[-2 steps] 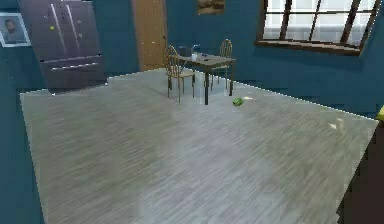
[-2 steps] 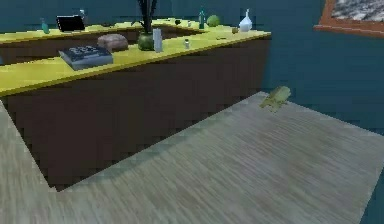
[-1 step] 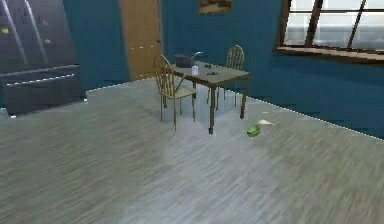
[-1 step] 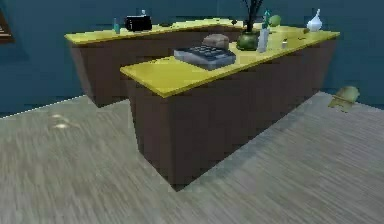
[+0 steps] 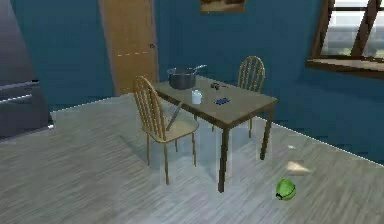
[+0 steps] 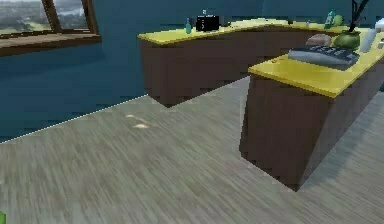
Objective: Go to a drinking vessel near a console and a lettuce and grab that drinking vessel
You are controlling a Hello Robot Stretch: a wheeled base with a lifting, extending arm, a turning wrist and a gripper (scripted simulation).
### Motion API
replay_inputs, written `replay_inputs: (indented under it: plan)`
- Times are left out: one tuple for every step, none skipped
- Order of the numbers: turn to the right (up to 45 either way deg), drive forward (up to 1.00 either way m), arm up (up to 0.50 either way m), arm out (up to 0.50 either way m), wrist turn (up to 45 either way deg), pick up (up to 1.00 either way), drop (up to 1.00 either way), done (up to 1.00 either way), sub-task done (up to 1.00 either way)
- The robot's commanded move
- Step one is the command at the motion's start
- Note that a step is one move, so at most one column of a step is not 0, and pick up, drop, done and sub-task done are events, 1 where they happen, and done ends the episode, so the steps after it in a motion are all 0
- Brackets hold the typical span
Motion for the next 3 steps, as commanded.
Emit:
replay_inputs:
  plan:
    - [-3.0,0.0,0.0,0.0,0.0,0.0,0.0,0.0,0.0]
    - [0.0,0.85,0.0,0.0,0.0,0.0,0.0,0.0,0.0]
    - [45.0,0.0,0.0,0.0,0.0,0.0,0.0,0.0,0.0]
